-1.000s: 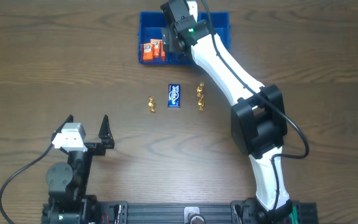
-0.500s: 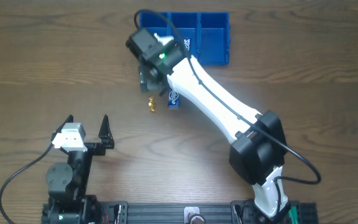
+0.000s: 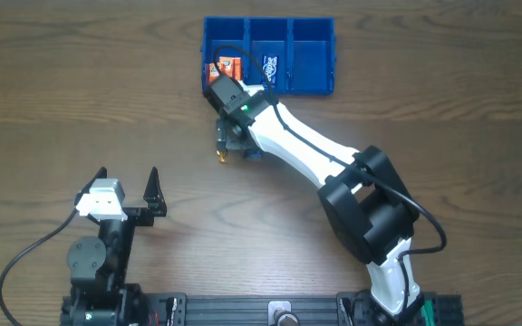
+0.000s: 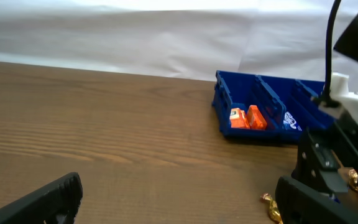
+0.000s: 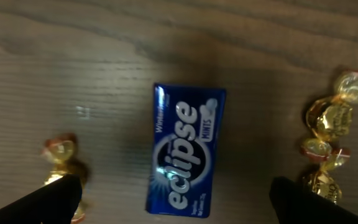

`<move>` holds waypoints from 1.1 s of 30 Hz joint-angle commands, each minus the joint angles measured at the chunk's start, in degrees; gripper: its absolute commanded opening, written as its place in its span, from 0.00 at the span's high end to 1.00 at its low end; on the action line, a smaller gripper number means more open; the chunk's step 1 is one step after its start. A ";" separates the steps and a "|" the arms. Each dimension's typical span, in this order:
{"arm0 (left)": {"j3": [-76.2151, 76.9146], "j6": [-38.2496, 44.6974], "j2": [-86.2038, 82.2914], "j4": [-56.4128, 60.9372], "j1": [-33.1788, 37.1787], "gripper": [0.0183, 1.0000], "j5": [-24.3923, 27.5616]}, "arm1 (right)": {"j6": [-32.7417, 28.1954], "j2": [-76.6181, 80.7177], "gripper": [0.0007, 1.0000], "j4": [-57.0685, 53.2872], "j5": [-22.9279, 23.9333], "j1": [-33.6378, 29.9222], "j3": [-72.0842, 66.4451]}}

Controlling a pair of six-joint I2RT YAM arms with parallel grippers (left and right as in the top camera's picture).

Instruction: Sort Candies Into Trays

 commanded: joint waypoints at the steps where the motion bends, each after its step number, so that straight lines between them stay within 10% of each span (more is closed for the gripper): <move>1: -1.46 -0.42 -0.37 -1.31 0.24 0.00 1.14 | 1.38 3.23 0.00 0.79 0.55 -0.11 -0.50; 21: -1.46 -0.42 -0.37 -1.31 0.24 0.00 1.14 | 1.77 6.05 0.25 2.78 0.31 -1.79 -0.50; 33: -1.46 -0.42 -0.37 -1.31 0.24 0.00 1.14 | 1.66 6.10 0.90 3.82 0.37 -1.79 -0.50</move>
